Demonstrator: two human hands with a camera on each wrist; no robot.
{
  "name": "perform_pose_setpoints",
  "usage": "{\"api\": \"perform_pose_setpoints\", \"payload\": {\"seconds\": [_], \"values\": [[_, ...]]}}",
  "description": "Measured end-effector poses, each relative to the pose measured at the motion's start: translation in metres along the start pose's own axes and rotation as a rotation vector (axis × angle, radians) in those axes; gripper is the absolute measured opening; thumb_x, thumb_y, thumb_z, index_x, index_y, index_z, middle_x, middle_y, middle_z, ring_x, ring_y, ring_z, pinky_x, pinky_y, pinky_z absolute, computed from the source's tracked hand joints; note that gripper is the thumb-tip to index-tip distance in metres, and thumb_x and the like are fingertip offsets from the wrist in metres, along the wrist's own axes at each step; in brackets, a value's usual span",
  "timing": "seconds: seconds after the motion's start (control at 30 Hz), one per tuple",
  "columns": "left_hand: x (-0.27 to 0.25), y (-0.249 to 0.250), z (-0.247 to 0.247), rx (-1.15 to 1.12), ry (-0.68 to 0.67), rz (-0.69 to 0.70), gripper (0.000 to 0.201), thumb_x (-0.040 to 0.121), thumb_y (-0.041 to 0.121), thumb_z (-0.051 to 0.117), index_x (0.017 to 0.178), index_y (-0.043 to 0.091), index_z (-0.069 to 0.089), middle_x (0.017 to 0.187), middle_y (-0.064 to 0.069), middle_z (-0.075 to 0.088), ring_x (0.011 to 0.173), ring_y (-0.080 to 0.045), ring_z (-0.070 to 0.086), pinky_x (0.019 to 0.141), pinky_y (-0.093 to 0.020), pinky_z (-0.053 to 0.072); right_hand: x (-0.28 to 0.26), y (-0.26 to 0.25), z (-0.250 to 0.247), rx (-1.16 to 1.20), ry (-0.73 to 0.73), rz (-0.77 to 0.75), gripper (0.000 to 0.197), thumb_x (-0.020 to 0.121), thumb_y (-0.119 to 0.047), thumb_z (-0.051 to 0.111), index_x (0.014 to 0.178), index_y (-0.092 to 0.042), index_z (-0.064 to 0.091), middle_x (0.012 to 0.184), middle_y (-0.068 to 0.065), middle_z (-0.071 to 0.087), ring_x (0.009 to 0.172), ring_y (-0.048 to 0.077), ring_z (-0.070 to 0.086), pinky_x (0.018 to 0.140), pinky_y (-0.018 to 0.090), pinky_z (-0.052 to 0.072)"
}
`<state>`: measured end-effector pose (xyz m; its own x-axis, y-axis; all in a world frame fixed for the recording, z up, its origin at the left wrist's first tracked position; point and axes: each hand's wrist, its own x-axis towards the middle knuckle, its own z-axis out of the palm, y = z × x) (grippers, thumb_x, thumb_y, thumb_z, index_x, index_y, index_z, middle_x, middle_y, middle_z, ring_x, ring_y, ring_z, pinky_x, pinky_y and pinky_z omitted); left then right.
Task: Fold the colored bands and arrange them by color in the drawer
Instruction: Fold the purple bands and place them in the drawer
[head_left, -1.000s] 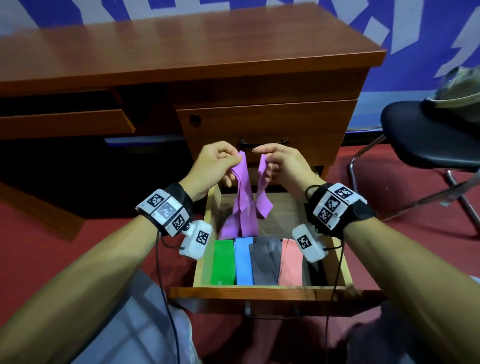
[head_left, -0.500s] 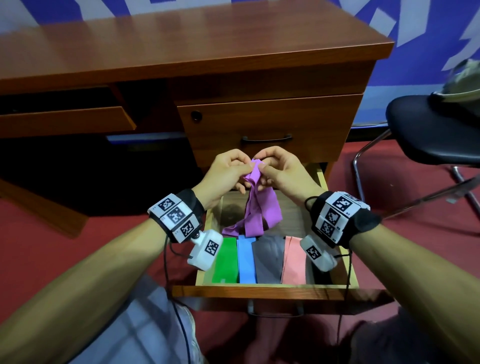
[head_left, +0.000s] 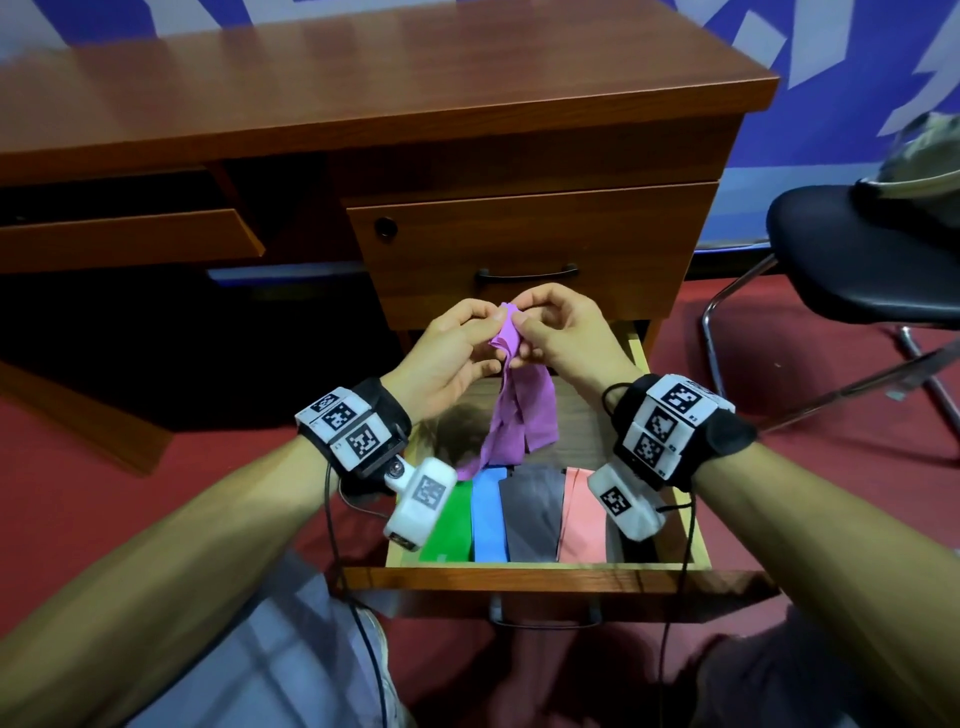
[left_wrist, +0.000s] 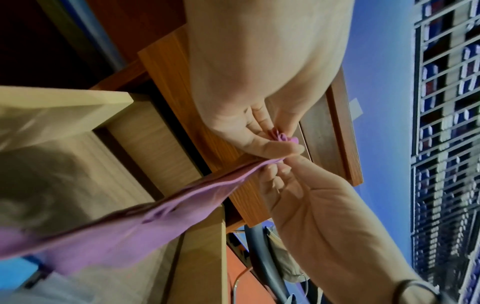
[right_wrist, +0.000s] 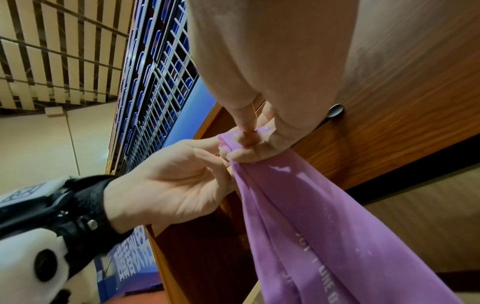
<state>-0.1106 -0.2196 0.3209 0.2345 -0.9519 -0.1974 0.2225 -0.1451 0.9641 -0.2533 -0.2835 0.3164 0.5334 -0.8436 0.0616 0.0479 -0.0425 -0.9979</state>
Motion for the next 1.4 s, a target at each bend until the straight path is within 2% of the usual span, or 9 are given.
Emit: {"api": "perform_pose_setpoints", "payload": {"seconds": [0.2,0.33,0.53,0.7,0.8,0.9,1.03,1.27,1.4], "values": [[-0.001,0.003,-0.001,0.121,-0.010,0.064,0.006,0.101,0.014,0.061,0.098,0.011,0.056,0.098,-0.013,0.068,0.065,-0.016,0.061,0.053,-0.022,0.050,0.000,0.004,0.001,0.017,0.042,-0.029,0.019,0.095,0.000,0.060,0.113,0.007,0.060,0.086,0.014,0.061,0.055,0.008,0.060,0.054,0.024,0.058],[-0.003,0.008,0.000,0.140,0.003,0.105,0.008,0.101,0.015,0.061,0.099,0.010,0.056,0.089,-0.011,0.067,0.068,-0.017,0.064,0.053,-0.022,0.051,0.002,0.005,-0.003,-0.001,0.057,-0.022,0.020,0.093,-0.013,0.069,0.109,-0.002,0.065,0.081,0.008,0.066,0.059,0.011,0.065,0.057,0.032,0.059],[-0.003,0.020,-0.001,0.209,0.027,0.225,0.009,0.100,0.013,0.062,0.102,0.004,0.058,0.082,-0.012,0.069,0.062,-0.016,0.068,0.048,-0.022,0.052,0.003,0.002,-0.002,-0.109,0.085,-0.120,0.023,0.092,-0.031,0.070,0.109,-0.015,0.070,0.106,0.006,0.071,0.081,0.015,0.070,0.061,0.032,0.057],[-0.002,0.023,-0.001,0.284,0.135,0.292,0.011,0.096,0.015,0.068,0.096,0.005,0.064,0.076,-0.011,0.068,0.061,-0.016,0.062,0.042,-0.025,0.045,0.002,-0.012,0.004,-0.197,-0.067,-0.130,0.030,0.096,-0.005,0.051,0.123,-0.012,0.062,0.099,0.005,0.070,0.069,0.012,0.063,0.063,0.025,0.055],[-0.001,0.025,0.002,0.279,0.202,0.293,0.012,0.093,0.016,0.070,0.088,0.007,0.065,0.061,-0.002,0.063,0.052,-0.018,0.053,0.041,-0.026,0.035,0.004,-0.013,0.003,-0.161,-0.191,-0.092,0.048,0.088,0.002,0.060,0.134,-0.012,0.051,0.117,0.009,0.064,0.073,0.011,0.057,0.065,0.025,0.049],[-0.002,0.030,0.005,0.237,0.252,0.277,0.011,0.093,0.011,0.069,0.084,0.007,0.064,0.052,0.004,0.058,0.039,-0.007,0.049,0.037,-0.018,0.033,0.006,-0.009,0.002,-0.300,-0.281,-0.161,0.069,0.082,-0.015,0.079,0.141,-0.017,0.043,0.121,0.003,0.062,0.079,0.010,0.059,0.071,0.024,0.050],[-0.004,0.033,0.007,0.262,0.270,0.287,0.012,0.092,0.012,0.070,0.081,0.009,0.066,0.049,0.008,0.057,0.040,-0.005,0.048,0.038,-0.015,0.035,0.009,-0.003,0.006,-0.408,-0.212,-0.195,0.066,0.081,-0.034,0.080,0.135,-0.016,0.046,0.124,-0.006,0.061,0.104,0.004,0.063,0.087,0.026,0.055],[-0.005,0.038,0.004,0.265,0.263,0.305,0.014,0.091,0.013,0.070,0.078,0.010,0.065,0.050,0.008,0.057,0.041,-0.008,0.047,0.039,-0.015,0.036,0.012,-0.003,0.008,-0.297,-0.213,-0.142,0.052,0.082,-0.022,0.081,0.117,-0.005,0.046,0.109,0.011,0.066,0.069,-0.005,0.061,0.063,0.015,0.049],[-0.006,0.038,0.005,0.276,0.227,0.319,0.019,0.090,0.012,0.071,0.073,0.013,0.063,0.049,0.010,0.055,0.044,-0.007,0.049,0.043,-0.018,0.039,0.010,-0.006,0.011,-0.356,-0.215,-0.198,0.063,0.075,-0.043,0.084,0.121,-0.016,0.053,0.109,-0.001,0.067,0.094,0.012,0.068,0.083,0.035,0.058]]}}
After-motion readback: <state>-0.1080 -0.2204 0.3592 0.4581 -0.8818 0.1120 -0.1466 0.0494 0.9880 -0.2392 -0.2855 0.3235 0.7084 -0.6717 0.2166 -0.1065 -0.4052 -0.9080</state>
